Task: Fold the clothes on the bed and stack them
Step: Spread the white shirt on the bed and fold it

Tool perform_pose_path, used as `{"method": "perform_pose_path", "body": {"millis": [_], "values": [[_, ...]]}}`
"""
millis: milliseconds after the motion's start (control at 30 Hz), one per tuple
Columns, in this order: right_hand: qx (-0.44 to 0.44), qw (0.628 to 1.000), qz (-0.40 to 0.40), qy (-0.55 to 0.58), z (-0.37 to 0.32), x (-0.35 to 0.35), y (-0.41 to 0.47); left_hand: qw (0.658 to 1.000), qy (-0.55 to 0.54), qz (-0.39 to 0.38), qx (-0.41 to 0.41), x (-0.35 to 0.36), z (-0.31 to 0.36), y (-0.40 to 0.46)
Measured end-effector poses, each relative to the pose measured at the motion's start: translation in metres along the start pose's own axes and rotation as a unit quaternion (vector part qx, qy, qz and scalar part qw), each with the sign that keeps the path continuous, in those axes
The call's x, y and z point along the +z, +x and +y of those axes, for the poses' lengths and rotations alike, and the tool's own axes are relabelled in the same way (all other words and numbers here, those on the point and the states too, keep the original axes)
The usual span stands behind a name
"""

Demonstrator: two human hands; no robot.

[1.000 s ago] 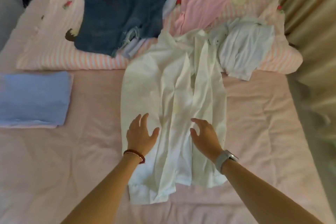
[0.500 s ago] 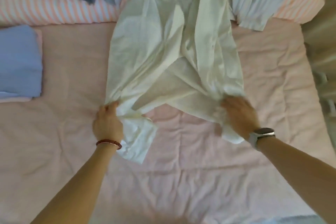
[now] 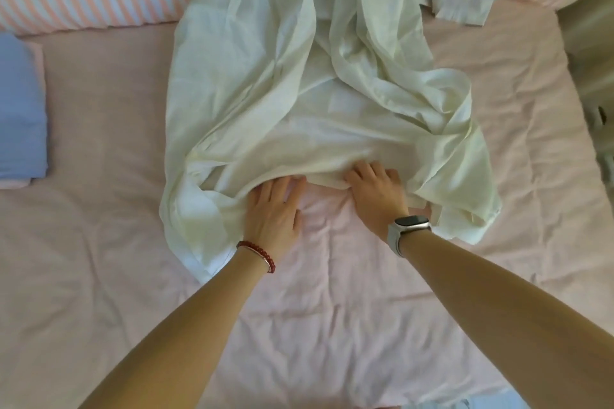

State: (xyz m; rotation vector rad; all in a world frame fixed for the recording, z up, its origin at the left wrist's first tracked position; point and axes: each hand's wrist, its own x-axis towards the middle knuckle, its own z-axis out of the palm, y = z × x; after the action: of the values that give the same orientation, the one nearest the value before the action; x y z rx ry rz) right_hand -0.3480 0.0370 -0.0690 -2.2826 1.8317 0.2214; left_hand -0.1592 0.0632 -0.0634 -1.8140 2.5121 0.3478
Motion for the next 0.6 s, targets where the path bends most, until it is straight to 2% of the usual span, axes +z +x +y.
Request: {"method": "perform_pose_path", "body": {"millis": [67,167,233,367,433,600], "values": [[-0.017,0.999,0.036,0.033,0.003,-0.006,-0.001,1.0,0.02,0.019,-0.012,0.001,-0.002,0.006],[-0.111,0.987,0.096,0.065,0.012,-0.013,-0.028,0.998,0.038,0.056,0.004,-0.002,0.005,0.011],[-0.148,0.985,0.075,0.053,0.018,-0.013,-0.059,0.998,0.028,0.057,0.003,-0.006,0.012,0.011],[-0.116,0.992,0.003,0.053,0.036,-0.004,-0.106,0.998,-0.002,0.031,0.049,0.0,0.034,-0.022],[-0.127,0.991,-0.008,0.037,0.043,-0.005,-0.12,0.997,-0.013,-0.003,0.072,0.005,0.049,-0.052],[-0.183,0.979,-0.086,-0.036,0.051,0.004,-0.17,0.99,-0.052,-0.117,0.056,0.018,0.083,-0.125]]}}
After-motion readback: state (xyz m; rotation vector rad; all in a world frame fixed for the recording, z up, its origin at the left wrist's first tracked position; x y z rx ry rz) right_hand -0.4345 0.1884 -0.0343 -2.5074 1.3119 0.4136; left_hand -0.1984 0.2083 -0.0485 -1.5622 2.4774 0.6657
